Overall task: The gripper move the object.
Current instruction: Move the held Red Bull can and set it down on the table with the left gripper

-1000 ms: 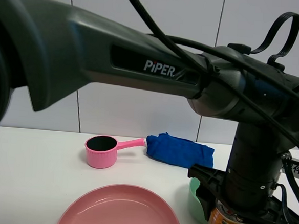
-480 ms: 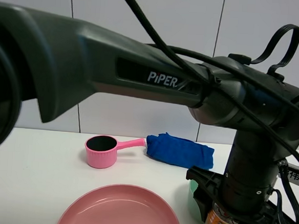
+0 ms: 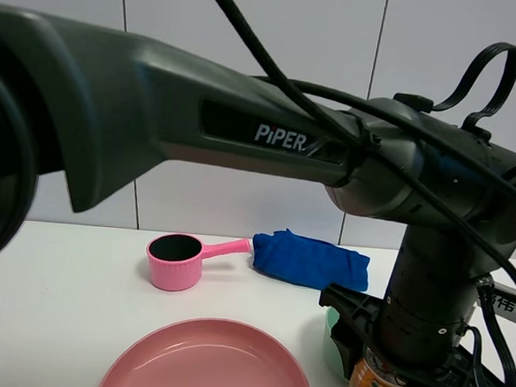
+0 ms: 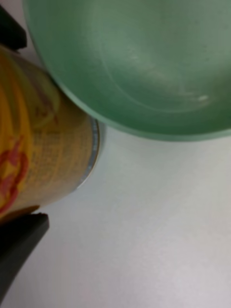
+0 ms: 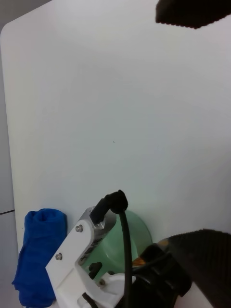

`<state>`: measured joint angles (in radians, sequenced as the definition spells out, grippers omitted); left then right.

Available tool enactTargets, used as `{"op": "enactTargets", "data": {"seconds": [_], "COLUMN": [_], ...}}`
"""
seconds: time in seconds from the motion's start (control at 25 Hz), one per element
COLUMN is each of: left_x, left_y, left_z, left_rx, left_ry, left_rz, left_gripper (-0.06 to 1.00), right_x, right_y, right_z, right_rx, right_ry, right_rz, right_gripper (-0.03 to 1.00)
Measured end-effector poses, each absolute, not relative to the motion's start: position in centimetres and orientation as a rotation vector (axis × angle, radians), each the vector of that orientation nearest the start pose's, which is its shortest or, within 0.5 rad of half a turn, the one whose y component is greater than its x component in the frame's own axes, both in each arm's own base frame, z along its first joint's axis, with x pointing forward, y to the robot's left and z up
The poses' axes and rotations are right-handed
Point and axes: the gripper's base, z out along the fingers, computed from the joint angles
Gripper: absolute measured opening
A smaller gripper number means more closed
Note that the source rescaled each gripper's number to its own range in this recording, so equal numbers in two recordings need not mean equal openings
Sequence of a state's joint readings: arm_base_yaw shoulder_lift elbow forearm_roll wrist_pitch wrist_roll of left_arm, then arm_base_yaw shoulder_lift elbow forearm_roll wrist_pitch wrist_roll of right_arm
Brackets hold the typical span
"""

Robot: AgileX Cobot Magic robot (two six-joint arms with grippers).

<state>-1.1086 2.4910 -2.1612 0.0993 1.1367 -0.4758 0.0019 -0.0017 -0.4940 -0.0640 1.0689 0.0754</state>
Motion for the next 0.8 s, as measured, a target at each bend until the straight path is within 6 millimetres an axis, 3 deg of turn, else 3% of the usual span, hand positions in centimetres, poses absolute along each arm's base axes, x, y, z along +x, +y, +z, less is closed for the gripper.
{"op": "enactTargets", "data": {"seconds": [0.6, 0.8], "left_x": [23.0, 22.6], "left_y": [-46.1, -46.5], "left_z": [13.5, 13.6], "left_rx": [1.036, 1.065], "left_ry": [2.752, 2.719], "left_rz": [-0.126, -0.151], "left_gripper": [0.00, 0.12], "right_x": [-0.5, -0.5], "right_y": [-0.5, -0.5], "right_z": [27.5, 27.5], "right_rx": [0.079, 0.079], "right_ry": [2.054, 2.054], "right_rz": [-0.029, -0.029], "right_gripper": [1.00, 1.00]}}
